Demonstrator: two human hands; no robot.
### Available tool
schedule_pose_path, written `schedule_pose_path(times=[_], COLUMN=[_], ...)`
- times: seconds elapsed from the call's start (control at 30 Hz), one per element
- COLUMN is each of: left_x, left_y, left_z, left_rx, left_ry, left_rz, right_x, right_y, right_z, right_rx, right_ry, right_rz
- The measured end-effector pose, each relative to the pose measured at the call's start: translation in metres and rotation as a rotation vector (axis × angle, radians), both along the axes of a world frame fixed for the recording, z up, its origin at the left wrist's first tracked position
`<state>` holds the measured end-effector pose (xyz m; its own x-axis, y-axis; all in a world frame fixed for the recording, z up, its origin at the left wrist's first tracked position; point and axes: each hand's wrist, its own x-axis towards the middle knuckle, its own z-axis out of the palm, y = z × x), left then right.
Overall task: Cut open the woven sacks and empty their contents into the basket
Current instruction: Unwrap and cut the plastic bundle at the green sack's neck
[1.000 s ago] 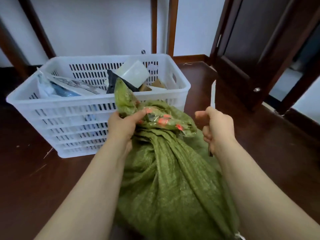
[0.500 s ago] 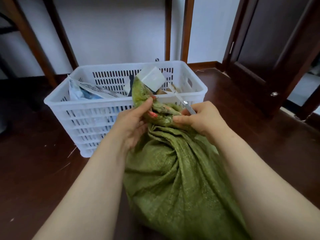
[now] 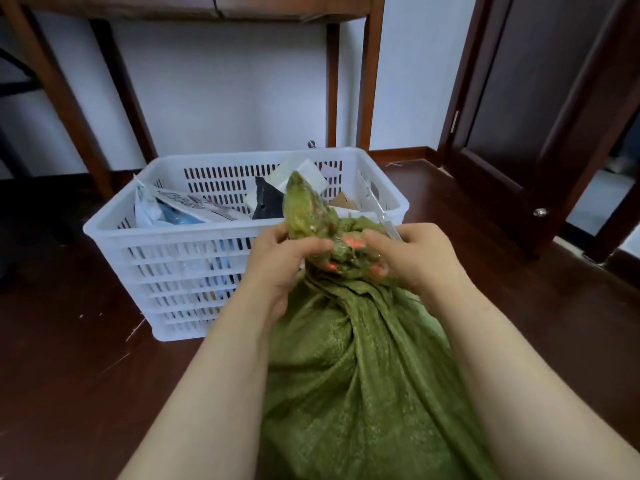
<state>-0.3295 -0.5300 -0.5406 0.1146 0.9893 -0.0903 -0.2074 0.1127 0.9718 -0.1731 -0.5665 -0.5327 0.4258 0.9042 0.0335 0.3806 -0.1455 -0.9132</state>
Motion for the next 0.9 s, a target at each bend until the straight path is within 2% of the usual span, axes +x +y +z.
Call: schedule_pose_path(times=[0.17, 0.3, 0.43, 0.5, 0.63, 0.77, 0.9], left_x=[0.001, 0.001, 0.006, 0.006, 0.002, -0.004, -0.005], left_y=[-0.005, -0.005, -0.006, -0.005, -0.001, 0.002, 0.005], left_z=[0.000, -0.002, 0.001, 0.000, -0.003, 0.000, 0.000], left_rx=[-0.019, 0.036, 0.046, -0.001, -0.094, -0.159, -0.168], left_ry=[-0.034, 0.024, 0.015, -0.011, -0.037, -0.139, -0.161], left_rz=[-0.051, -0.129, -0.020, 0.061, 0.179, 0.266, 0.325], right_x=[-0.003, 0.000, -0.002, -0.002, 0.001, -0.001, 0.001], right_y=[-0.003, -0.007, -0.017, -0.022, -0.025, -0.030, -0.034], right_z=[-0.008, -0.005, 0.014, 0.024, 0.027, 0.034, 0.044], right_rx=[0.053, 0.064, 0.015, -0.045, -0.089, -0.142, -0.123], right_ry=[-0.046, -0.022, 0.198, 0.226, -0.096, -0.218, -0.510], right_rz=[0.111, 0.048, 0.043, 0.121, 0.241, 0.337, 0.297])
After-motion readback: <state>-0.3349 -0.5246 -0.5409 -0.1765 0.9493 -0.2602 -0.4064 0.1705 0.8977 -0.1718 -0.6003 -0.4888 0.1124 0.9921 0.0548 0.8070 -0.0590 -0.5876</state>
